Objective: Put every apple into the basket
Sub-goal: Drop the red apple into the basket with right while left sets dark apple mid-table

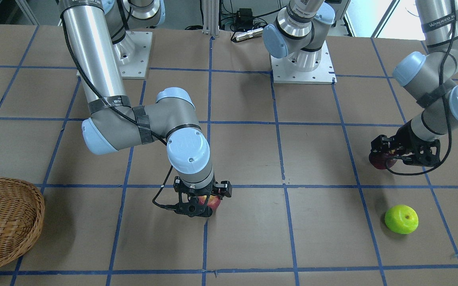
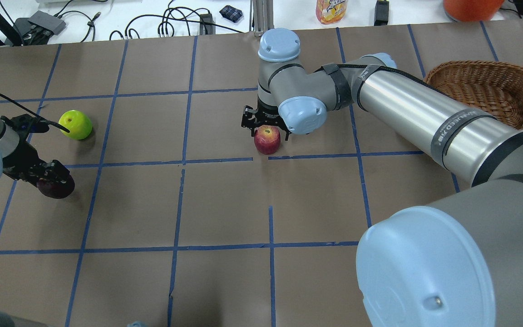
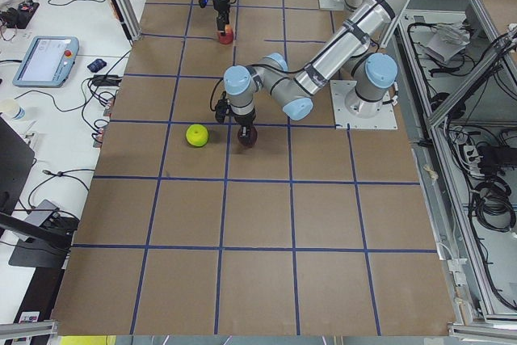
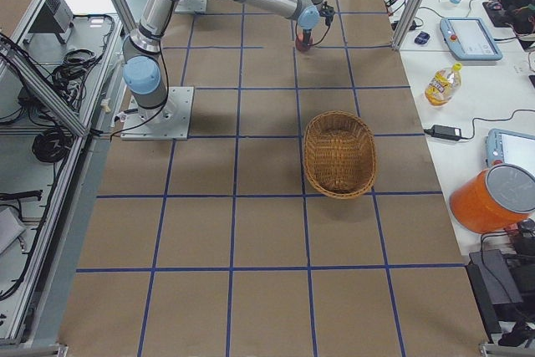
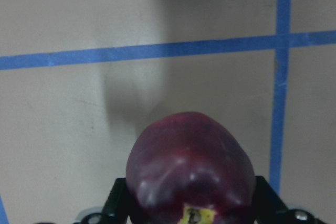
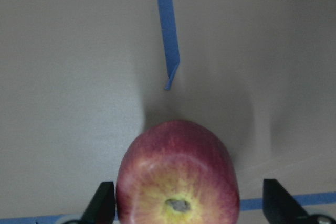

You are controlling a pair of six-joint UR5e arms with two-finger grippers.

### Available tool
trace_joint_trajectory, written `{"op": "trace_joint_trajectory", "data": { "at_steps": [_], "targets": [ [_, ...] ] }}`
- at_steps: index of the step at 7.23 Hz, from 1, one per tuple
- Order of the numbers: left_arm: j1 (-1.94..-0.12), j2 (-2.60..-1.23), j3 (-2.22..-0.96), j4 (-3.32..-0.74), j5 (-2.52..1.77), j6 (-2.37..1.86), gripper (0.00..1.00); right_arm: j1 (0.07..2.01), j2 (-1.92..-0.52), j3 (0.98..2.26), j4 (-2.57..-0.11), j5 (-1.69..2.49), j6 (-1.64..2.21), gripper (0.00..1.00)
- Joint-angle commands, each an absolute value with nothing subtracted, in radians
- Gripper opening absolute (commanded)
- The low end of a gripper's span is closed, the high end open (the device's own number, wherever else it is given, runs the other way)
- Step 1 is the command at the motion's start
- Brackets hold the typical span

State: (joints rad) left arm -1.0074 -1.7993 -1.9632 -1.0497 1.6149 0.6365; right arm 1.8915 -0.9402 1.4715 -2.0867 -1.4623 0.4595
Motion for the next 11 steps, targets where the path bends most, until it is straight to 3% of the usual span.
{"op": "trace_joint_trajectory", "data": {
  "at_steps": [1, 2, 3, 6, 9, 11],
  "targets": [
    [-1.201, -1.734, -1.953, -1.092, 1.566, 0.565, 0.0, 1.891, -0.925, 1.468, -2.089, -1.459, 0.463, 0.98],
    [-1.244, -1.749, -1.951, -1.088, 1.545, 0.481, 0.0, 1.887, -0.933, 1.46, -2.086, -1.459, 0.459, 0.31],
    [-1.288, -1.749, -1.95, -1.095, 1.449, 0.28, 0.0, 1.882, -0.933, 1.46, -2.083, -1.459, 0.457, 0.0],
    [-1.503, -1.776, -1.944, -1.039, 1.359, 0.018, 0.0, 1.766, -1.029, 1.419, -1.957, -1.474, 0.431, 0.0],
    [-1.727, -1.86, -1.939, -0.783, 1.335, -0.353, 0.0, 1.434, -1.159, 1.405, -1.775, -1.57, 0.043, 0.0],
    [-1.824, -1.958, -1.82, -0.75, 1.394, -0.425, 0.0, 1.216, -1.163, 1.407, -1.767, -1.589, -0.278, 0.0]
  ]
}}
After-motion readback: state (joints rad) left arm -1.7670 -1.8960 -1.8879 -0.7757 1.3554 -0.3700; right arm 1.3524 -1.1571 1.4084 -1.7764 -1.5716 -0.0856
